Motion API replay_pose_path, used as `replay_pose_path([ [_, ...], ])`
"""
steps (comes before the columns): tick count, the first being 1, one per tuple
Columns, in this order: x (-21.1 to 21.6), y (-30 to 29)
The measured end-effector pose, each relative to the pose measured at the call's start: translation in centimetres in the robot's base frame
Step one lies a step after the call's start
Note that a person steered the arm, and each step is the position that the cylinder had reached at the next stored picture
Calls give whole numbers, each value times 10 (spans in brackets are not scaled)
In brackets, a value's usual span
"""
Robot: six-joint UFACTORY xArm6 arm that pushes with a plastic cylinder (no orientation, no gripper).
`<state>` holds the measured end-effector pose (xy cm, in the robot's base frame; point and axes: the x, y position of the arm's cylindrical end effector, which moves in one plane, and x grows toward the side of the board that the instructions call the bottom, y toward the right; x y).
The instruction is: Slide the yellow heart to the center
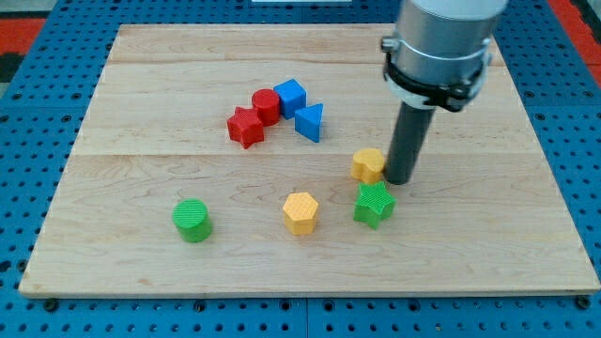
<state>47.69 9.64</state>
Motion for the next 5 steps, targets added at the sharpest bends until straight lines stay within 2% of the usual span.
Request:
replay_pose_path([
  [1, 0, -50],
  [2, -3, -73],
  [5, -51, -75],
])
